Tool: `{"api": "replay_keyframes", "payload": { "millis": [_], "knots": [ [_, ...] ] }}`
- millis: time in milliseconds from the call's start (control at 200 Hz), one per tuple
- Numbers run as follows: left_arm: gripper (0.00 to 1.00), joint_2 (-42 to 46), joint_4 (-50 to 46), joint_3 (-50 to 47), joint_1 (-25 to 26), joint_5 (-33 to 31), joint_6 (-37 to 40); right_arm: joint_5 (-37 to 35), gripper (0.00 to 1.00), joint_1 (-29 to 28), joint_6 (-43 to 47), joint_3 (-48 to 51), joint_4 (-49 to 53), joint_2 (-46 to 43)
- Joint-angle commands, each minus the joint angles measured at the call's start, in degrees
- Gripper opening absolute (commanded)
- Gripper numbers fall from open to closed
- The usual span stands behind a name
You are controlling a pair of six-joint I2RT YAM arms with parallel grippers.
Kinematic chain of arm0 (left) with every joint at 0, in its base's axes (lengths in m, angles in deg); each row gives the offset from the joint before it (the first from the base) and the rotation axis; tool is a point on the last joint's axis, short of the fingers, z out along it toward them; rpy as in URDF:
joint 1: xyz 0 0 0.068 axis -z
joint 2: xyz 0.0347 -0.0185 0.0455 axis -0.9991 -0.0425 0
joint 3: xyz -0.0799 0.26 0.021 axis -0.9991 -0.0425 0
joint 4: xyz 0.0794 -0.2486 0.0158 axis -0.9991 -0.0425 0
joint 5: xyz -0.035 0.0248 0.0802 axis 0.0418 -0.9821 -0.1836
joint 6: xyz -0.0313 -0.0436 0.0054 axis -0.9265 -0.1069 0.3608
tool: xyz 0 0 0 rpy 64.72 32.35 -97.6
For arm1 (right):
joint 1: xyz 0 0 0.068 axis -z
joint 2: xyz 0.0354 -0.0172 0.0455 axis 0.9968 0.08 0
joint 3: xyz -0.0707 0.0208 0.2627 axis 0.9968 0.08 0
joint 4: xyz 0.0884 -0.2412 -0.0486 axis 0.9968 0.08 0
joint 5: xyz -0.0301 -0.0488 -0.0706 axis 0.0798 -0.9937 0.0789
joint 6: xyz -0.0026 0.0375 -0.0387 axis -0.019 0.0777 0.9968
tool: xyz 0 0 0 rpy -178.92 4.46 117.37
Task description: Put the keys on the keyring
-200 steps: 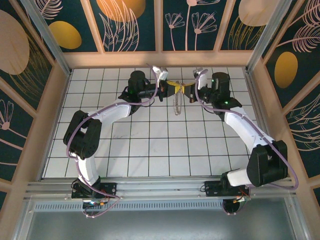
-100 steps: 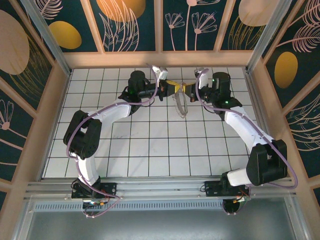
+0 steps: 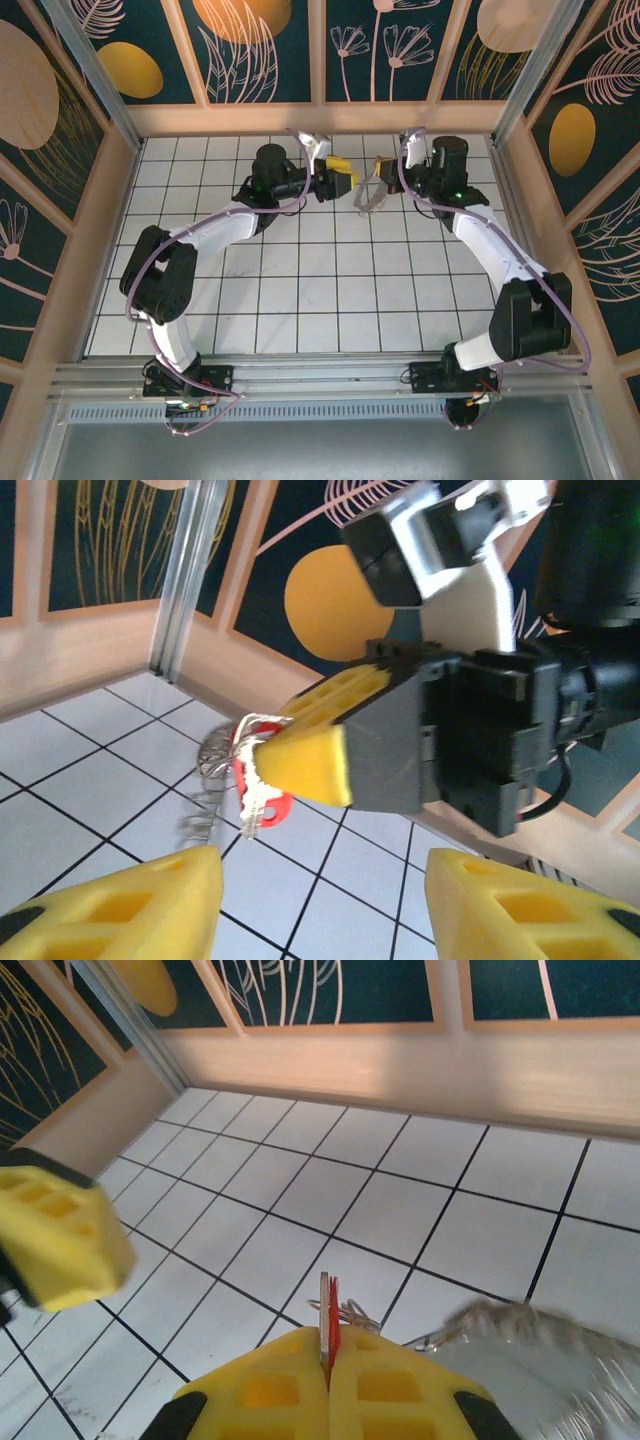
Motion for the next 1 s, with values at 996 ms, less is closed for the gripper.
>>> {"api": "replay_keyframes", "payload": {
  "millis": [996],
  "knots": [
    [0.59,5.24,-3.3,-2.44,-0.28,-11.95,-0.42,2.37,0.0,0.4,-6.57,-6.18,-6.34,22.09]
  ]
}}
